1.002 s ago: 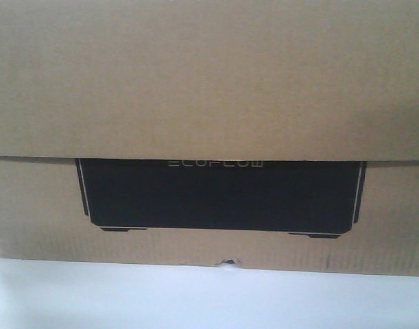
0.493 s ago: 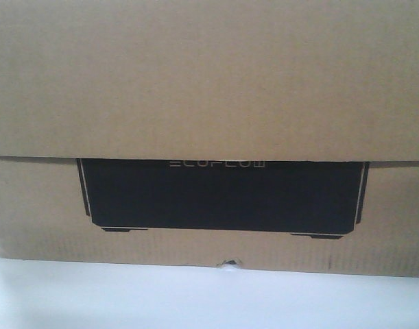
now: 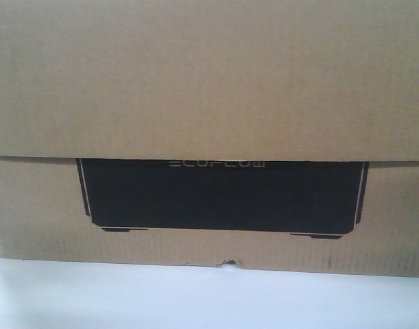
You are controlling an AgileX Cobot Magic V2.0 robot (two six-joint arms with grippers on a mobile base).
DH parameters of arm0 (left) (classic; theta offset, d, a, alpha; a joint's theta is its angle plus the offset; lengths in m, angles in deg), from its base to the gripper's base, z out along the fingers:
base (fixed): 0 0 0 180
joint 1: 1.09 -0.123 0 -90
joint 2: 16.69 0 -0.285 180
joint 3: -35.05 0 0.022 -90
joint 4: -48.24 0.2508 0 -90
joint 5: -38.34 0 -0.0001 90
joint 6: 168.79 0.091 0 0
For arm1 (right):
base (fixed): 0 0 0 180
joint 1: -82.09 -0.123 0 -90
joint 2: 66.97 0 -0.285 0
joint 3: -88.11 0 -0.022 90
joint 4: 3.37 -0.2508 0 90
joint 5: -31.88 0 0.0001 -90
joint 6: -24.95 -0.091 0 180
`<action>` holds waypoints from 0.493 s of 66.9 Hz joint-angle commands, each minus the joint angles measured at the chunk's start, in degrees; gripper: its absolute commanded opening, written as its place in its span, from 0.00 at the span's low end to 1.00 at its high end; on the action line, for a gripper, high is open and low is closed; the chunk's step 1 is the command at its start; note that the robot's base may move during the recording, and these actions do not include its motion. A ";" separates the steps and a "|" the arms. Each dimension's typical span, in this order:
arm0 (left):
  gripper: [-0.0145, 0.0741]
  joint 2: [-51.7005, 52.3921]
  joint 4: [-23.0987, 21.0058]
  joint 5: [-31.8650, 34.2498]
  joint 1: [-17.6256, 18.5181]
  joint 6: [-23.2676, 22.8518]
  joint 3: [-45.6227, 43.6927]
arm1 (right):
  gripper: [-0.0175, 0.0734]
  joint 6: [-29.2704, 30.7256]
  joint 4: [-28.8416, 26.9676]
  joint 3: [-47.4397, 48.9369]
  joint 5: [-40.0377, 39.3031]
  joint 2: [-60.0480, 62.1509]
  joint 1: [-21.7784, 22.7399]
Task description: Grab box from left shelf to table start
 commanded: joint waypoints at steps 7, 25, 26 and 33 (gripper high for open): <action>0.05 0.80 -0.07 5.08 -0.04 -0.08 -0.24 | 0.26 0.04 0.62 -0.27 -5.27 0.48 0.24; 0.05 0.80 -0.07 5.08 -0.04 -0.08 -0.24 | 0.26 0.04 0.62 -0.27 -5.27 0.48 0.24; 0.05 0.80 -0.07 5.08 -0.04 -0.08 -0.24 | 0.26 0.04 0.62 -0.27 -5.27 0.48 0.24; 0.05 0.80 -0.07 5.08 -0.04 -0.08 -0.24 | 0.26 0.04 0.62 -0.27 -5.27 0.48 0.24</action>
